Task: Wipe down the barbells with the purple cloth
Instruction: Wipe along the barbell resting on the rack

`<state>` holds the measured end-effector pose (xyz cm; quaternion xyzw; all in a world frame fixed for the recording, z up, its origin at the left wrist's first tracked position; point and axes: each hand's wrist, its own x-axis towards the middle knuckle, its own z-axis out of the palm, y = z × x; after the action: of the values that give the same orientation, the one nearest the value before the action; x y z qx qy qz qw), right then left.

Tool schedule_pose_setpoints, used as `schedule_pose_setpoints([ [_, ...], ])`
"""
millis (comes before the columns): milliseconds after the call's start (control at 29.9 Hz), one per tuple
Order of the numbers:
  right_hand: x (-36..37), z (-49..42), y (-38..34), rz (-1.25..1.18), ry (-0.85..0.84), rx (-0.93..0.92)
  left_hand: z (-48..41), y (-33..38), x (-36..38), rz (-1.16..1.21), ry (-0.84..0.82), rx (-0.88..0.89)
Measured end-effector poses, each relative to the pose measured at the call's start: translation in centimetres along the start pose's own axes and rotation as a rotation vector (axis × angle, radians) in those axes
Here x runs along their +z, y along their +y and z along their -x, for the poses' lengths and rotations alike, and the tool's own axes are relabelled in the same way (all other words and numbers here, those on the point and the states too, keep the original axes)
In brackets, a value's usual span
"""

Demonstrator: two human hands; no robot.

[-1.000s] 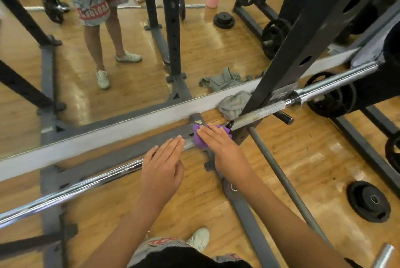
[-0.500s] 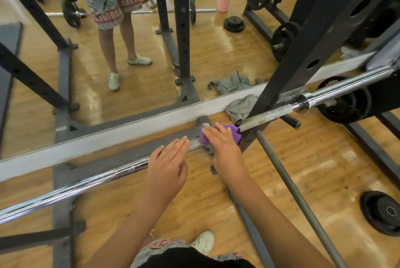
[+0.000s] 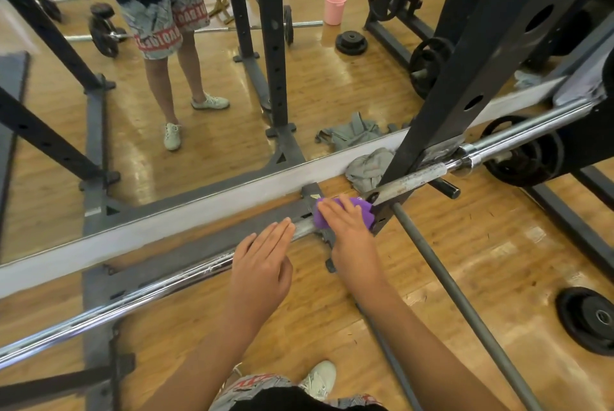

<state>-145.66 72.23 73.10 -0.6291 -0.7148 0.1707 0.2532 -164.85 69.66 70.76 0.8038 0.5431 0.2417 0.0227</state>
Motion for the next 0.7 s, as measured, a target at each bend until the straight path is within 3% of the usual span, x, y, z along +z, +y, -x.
schedule_pose_setpoints([
  [268, -0.7, -0.1, 2.1, 0.073, -0.086, -0.197, 0.0, 0.0, 0.1, -0.008, 0.029, 0.017],
  [703, -1.5, -0.8, 3.6, 0.081, 0.102, -0.018, 0.0, 0.1, -0.7, 0.037, -0.083, -0.008],
])
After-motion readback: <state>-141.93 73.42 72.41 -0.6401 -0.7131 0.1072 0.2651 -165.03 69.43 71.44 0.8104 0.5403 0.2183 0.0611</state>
